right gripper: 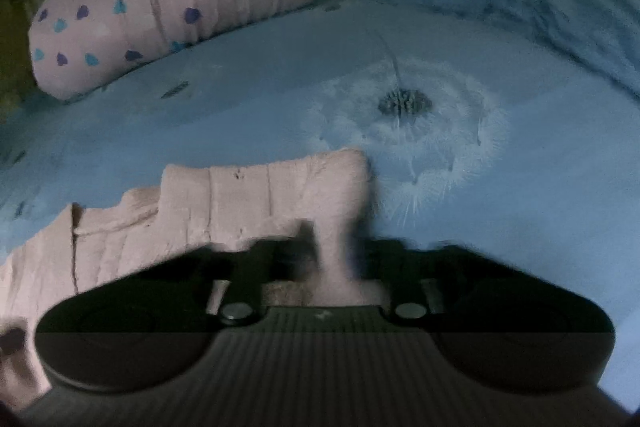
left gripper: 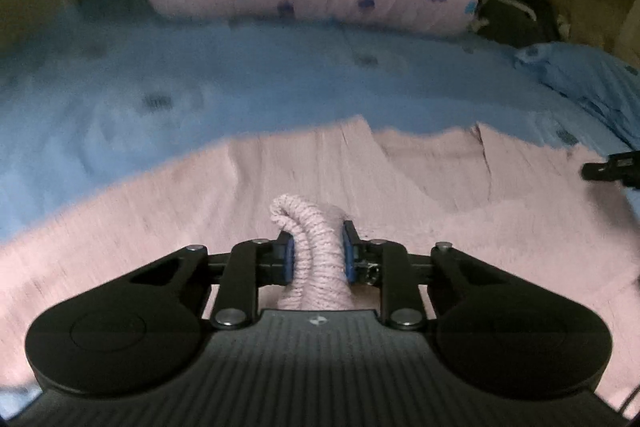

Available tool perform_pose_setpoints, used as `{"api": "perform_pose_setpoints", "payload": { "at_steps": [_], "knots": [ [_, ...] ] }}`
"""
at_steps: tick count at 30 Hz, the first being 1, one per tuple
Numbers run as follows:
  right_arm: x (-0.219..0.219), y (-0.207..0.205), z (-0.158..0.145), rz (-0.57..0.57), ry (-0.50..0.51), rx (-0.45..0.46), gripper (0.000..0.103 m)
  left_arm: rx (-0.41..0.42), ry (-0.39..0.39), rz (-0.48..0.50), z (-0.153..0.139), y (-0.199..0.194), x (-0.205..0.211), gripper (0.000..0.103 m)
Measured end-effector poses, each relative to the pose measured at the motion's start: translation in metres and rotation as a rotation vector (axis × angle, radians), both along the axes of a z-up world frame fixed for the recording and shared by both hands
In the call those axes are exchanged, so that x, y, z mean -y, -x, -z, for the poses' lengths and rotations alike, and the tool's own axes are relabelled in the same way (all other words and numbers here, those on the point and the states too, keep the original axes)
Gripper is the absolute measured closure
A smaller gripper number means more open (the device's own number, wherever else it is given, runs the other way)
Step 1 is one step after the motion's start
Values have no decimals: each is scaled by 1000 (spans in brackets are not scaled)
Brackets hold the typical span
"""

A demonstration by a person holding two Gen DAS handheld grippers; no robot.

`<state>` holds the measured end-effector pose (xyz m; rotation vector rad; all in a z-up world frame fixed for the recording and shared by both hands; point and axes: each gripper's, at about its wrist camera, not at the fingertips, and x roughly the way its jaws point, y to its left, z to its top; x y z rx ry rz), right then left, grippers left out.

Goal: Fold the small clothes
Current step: 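Open the left tool to release the sleeve onto the cardigan body, then move the left tool to the outstretched sleeve cuff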

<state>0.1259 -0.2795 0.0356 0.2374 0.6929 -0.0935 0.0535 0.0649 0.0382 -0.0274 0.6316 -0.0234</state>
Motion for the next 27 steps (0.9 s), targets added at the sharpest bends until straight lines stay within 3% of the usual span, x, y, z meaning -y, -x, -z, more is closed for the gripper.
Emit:
{"api": "perform_pose_setpoints", "payload": {
  "at_steps": [2,4,6,9,12,14,17,19,27],
  "knots": [
    [-2,2,-8,-11,49,52,90,41,-50,-16,-3,-2,2,77],
    [-2,1,-13,-10,91,75,90,8,-70,-7,2,-10,2,77],
    [-3,-5,-10,-17,107,50,90,-52,-59,-7,12,-18,0,75],
    [-4,-12,6,-14,139,-17,88,-56,-89,-1,18,-19,2,71],
    [-7,-10,10,17,188,-12,80,-55,-104,-14,18,-19,1,59],
    [-6,-10,6,40,197,-26,68,-57,-88,-26,17,-18,-3,51],
    [0,-3,-5,79,125,-38,56,-64,-54,-52,13,-17,-10,39],
    [2,7,-14,76,57,-22,54,-62,-37,-69,9,-14,-14,35],
    [-21,61,-49,-42,5,47,53,-30,0,-80,-13,2,-24,34]
  ]
}}
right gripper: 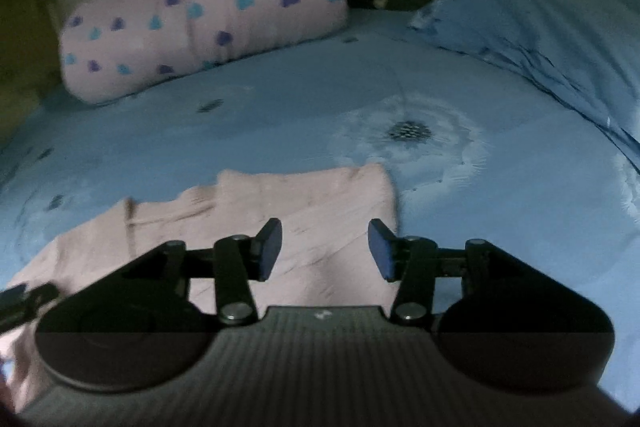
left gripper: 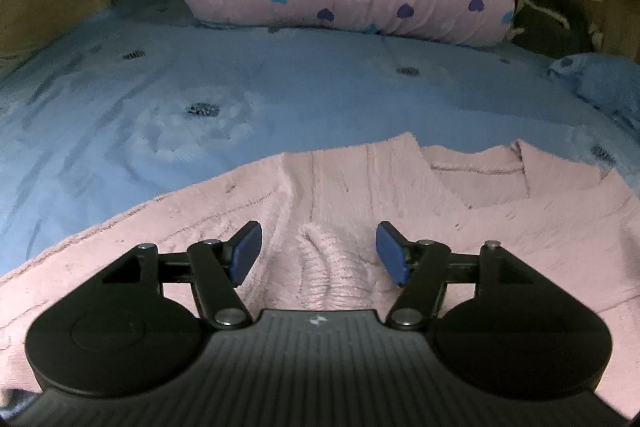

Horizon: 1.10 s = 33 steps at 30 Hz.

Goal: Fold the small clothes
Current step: 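Move the left tool to the outstretched sleeve cuff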

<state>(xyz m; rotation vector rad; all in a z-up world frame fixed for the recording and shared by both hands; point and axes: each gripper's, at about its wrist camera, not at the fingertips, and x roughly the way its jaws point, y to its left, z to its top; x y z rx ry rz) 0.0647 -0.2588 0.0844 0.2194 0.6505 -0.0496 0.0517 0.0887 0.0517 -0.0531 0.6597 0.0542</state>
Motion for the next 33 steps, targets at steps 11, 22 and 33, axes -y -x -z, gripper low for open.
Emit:
{"api": "perform_pose_setpoints", "payload": {
  "at_steps": [11,22,33],
  "knots": [
    [-27,77,-28,-92,10,30,53,49,-15,-15,-37,48,-14,27],
    [-42,125,-45,-148,51,5,53,68,-73,-85,-89,107,-76,26],
    [-78,159,-33,-238,73,17,53,43,-120,-245,-120,162,-172,25]
  ]
}}
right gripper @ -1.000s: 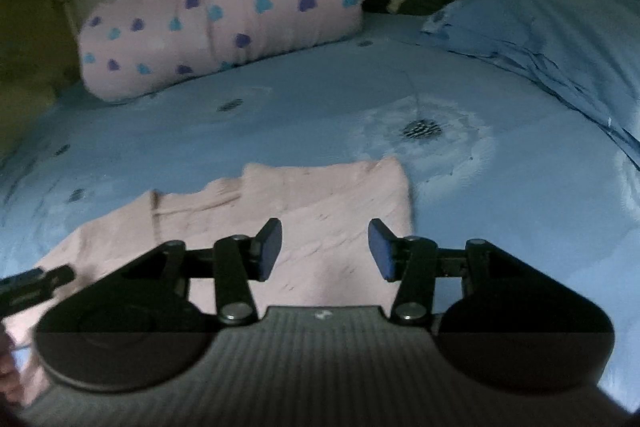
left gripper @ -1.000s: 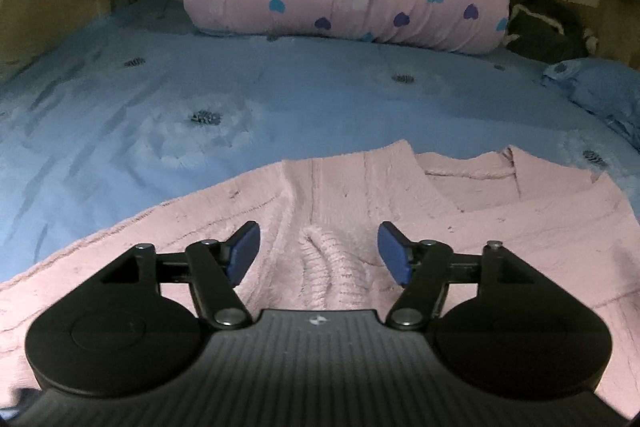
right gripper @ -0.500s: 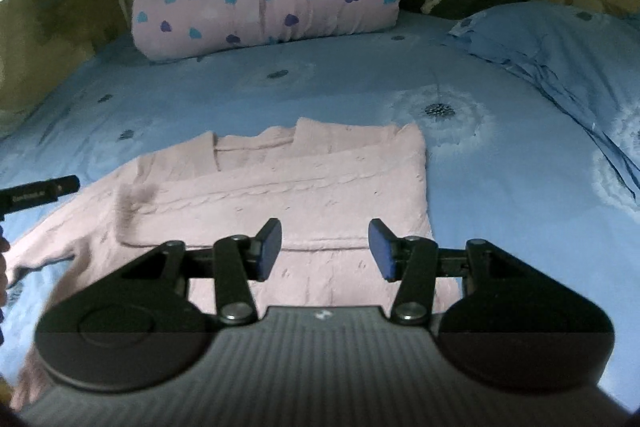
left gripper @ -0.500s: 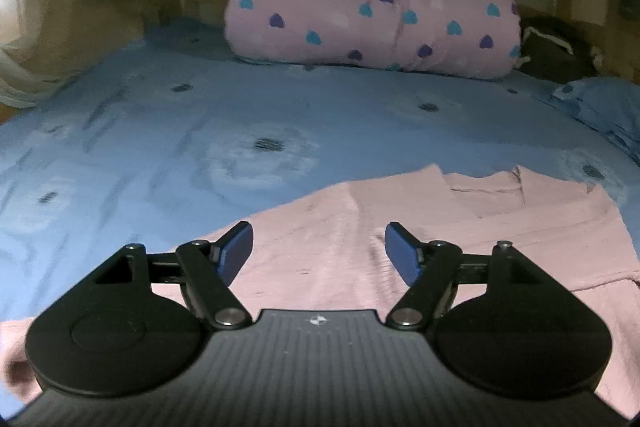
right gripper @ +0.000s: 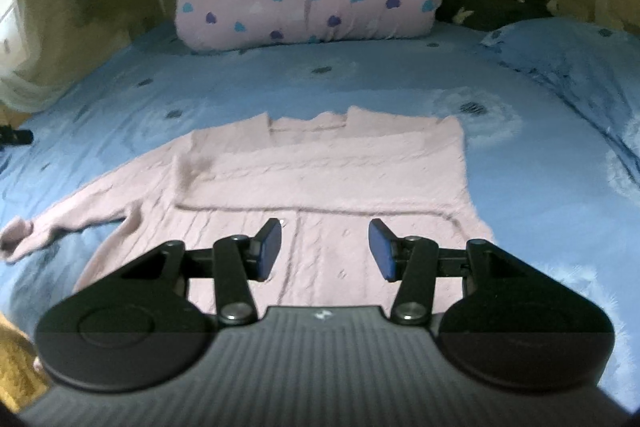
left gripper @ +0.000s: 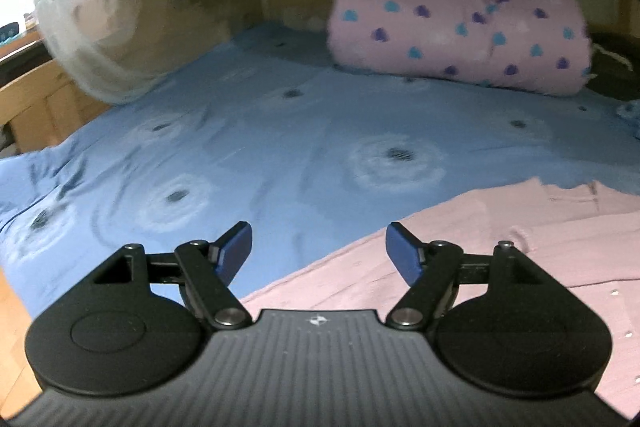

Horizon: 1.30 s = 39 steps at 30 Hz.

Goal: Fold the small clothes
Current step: 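Move the left tool to the outstretched sleeve cuff, then grasp the sleeve cuff with the left tool, fold it across the body, release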

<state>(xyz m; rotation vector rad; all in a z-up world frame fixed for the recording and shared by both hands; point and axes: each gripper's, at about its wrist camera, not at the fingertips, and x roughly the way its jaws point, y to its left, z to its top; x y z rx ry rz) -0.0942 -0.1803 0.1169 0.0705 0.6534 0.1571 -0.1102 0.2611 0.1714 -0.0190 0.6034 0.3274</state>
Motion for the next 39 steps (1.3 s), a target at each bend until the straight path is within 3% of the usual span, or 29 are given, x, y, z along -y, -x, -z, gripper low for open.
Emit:
{"api": "perform_pose_setpoints", "payload": {
  "at_steps": [9,15,18,24,30,33,35,37,39],
  "knots": [
    [-18,11,31,-19,-58,-58,53,-123,-23,-127,58,7,-60,25],
    [-16,12,48,-4,-34,-106,53,-188,45,-206,98,4,-87,25],
    [-14,12,55,10,-24,-118,53,-215,33,-230,113,4,-95,25],
    [-13,10,69,16,-18,-144,53,-216,33,-267,135,8,-103,19],
    [-18,10,72,0,16,-127,52,-122,150,-244,145,13,-112,19],
    [-18,10,74,-1,9,-124,47,-110,131,-226,148,11,-107,30],
    [-19,10,74,-2,15,-120,47,-99,135,-216,148,9,-105,56],
    [-20,10,74,-2,18,-118,47,-83,149,-232,145,9,-105,74],
    [-20,10,74,-3,15,-119,47,-61,171,-247,140,9,-106,77]
  ]
}}
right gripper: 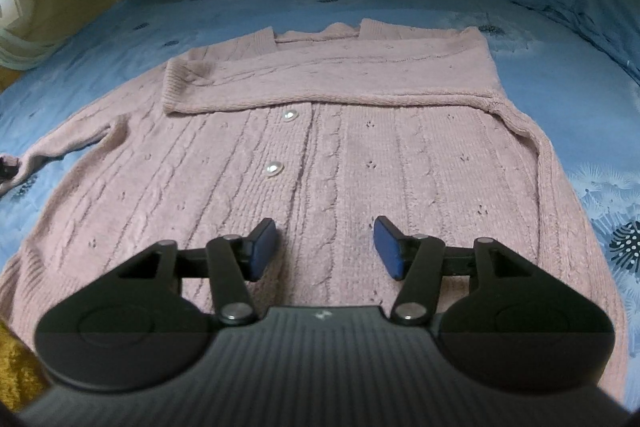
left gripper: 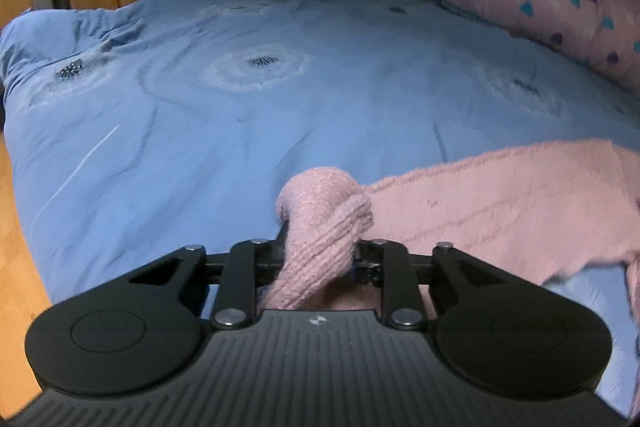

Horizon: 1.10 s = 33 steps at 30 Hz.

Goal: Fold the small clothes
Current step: 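Grasp the sleeve cuff with the left tool, fold it across the body, release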

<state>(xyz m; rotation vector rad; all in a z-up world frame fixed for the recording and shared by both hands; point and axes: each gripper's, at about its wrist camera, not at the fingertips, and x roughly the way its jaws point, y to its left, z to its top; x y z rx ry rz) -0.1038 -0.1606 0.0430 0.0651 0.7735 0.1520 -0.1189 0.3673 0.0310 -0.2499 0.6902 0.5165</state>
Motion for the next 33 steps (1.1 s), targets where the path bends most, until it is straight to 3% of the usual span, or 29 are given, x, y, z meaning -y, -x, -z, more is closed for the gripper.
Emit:
{"api": "perform_pose_setpoints", "payload": {
  "at_steps": [8,14,23,33],
  "knots": [
    [6,3,-2,-12,-28,-3,47,129,-75,-49,-60,-4,-11,79],
    [9,2,-3,-15,-58,-4,47,200,-84,28,-103,-7,8,79],
    [14,5,-11,-37,-96,15,46,325,-60,197,-159,-18,90,79],
    [31,11,-11,-40,-139,29,46,435,-36,401,-215,-42,210,78]
  ]
}}
